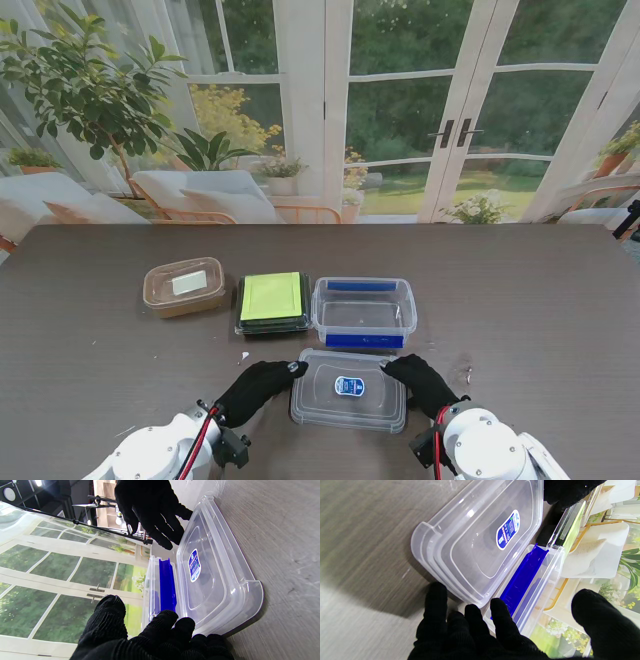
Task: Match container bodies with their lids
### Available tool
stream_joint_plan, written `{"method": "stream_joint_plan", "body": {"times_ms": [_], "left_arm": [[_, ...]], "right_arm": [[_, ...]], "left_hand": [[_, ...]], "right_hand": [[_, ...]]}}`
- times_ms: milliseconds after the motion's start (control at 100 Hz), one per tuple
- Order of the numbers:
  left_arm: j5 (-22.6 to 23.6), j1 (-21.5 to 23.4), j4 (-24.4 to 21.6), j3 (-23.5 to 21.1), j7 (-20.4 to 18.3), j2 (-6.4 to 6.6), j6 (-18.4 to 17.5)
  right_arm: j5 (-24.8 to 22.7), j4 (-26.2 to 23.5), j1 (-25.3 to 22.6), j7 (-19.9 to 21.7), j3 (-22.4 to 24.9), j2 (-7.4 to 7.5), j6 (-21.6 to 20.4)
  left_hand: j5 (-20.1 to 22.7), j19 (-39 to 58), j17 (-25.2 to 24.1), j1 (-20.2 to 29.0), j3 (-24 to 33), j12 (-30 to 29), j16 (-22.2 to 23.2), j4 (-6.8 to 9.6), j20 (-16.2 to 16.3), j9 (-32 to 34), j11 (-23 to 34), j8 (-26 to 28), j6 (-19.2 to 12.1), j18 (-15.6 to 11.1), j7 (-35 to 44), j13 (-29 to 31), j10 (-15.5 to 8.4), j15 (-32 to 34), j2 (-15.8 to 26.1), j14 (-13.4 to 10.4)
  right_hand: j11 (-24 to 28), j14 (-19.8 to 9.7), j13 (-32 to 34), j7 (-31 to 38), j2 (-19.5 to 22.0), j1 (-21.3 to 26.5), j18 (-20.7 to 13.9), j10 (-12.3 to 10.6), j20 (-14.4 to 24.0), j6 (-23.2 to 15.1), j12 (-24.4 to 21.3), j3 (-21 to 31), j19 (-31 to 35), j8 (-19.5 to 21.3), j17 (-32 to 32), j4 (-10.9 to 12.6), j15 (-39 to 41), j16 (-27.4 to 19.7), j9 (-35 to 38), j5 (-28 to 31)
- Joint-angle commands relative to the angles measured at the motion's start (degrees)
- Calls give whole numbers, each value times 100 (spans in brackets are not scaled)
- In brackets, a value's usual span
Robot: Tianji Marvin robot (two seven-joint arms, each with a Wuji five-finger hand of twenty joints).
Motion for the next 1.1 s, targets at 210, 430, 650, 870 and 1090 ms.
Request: {"method": "stream_joint_plan", "body": {"times_ms": [210,430,650,870,1090], "left_arm": [[-88,7,206,135,-201,-56,25],[-258,-18,238,193,-277,-62,-165],[-278,30,146,184,-274,-51,-246],[-232,99,14,157,-235,-33,-337],[-257,89,74,112,-250,-45,-230]], "right_arm": [[59,193,-134,292,-136,-20,120],[240,114,-194,314,-142,-26,50],[428,-69,-342,218,-61,-57,-93],[582,-206,-494,190,11,-67,-203],[551,-188,-467,151,24,-77,-206]], "left_hand": [[-15,76,144,76,-46,7,174,-33,-88,133,13,-31,56,825,-23,279,116,478,57,513],[-6,101,164,88,-51,31,184,-40,-70,155,11,-30,76,797,-21,319,128,487,66,486],[15,110,172,89,-54,39,187,-40,-61,165,5,-28,80,792,-13,335,142,484,74,481],[30,120,197,85,-59,44,191,-44,-55,197,11,-26,85,810,-9,370,145,492,78,482],[32,122,186,100,-52,49,198,-42,-48,186,9,-25,76,817,-9,370,145,492,73,493]], "right_hand": [[328,623,397,44,60,21,952,-98,-343,-38,155,-117,-1245,27,-859,-53,585,311,-8,-232],[332,603,408,35,55,33,944,-108,-328,-50,153,-119,-1245,20,-856,-55,586,322,-12,-229],[337,605,420,68,35,46,946,-111,-317,-48,151,-94,-1256,32,-857,-57,588,332,9,-214],[337,598,417,97,-1,57,938,-116,-309,-46,149,-50,-1267,46,-860,-68,588,335,31,-173],[333,569,459,103,-22,72,920,-128,-287,-61,147,-16,-1262,54,-836,-75,614,357,54,-150]]}}
